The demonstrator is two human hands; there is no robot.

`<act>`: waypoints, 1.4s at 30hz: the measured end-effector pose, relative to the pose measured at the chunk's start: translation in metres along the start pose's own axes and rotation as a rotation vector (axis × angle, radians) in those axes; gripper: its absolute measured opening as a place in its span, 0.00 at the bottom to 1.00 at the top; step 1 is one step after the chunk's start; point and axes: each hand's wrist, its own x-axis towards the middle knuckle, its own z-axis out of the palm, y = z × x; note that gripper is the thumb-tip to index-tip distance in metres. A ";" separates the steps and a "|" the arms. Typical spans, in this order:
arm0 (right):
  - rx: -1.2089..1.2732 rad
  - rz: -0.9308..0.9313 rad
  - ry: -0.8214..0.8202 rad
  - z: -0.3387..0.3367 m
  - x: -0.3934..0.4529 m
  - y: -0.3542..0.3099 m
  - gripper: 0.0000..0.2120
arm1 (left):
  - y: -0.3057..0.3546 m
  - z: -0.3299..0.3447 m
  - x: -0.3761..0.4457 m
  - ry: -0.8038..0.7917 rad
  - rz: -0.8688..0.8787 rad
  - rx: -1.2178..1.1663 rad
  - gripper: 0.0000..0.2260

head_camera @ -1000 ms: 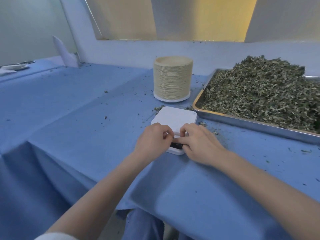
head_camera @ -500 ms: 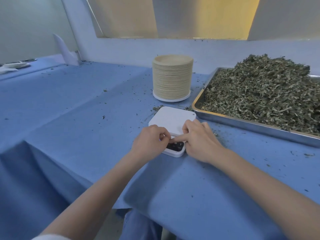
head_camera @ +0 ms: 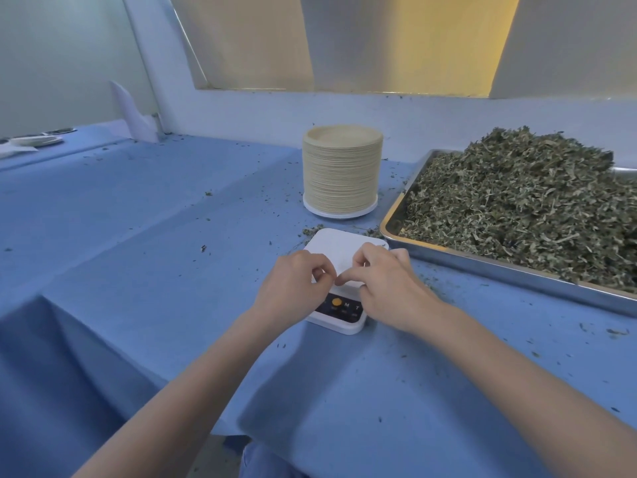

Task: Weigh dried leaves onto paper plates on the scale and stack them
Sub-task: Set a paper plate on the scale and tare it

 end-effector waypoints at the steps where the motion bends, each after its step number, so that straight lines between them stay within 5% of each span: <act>1: 0.001 0.000 -0.004 -0.001 0.000 0.001 0.24 | 0.001 0.000 0.001 0.001 0.004 0.003 0.13; 12: 0.008 0.000 -0.029 -0.007 0.006 0.018 0.27 | -0.018 -0.026 0.012 0.075 -0.082 -0.015 0.13; 22: 0.037 -0.096 -0.011 -0.015 0.040 0.008 0.19 | -0.014 -0.020 0.035 0.048 -0.045 -0.057 0.12; 30: 0.031 -0.043 0.101 -0.073 0.122 0.029 0.14 | 0.028 -0.032 0.128 0.119 0.064 -0.061 0.09; 34: -0.004 -0.051 0.133 -0.098 0.172 0.046 0.13 | 0.044 -0.047 0.183 0.168 0.087 -0.043 0.16; 39: 0.105 0.094 0.244 -0.107 0.222 0.067 0.13 | 0.042 -0.052 0.249 0.330 -0.007 -0.011 0.10; 42: 0.060 0.230 0.218 -0.108 0.247 0.077 0.14 | 0.033 -0.049 0.278 0.298 -0.158 0.122 0.14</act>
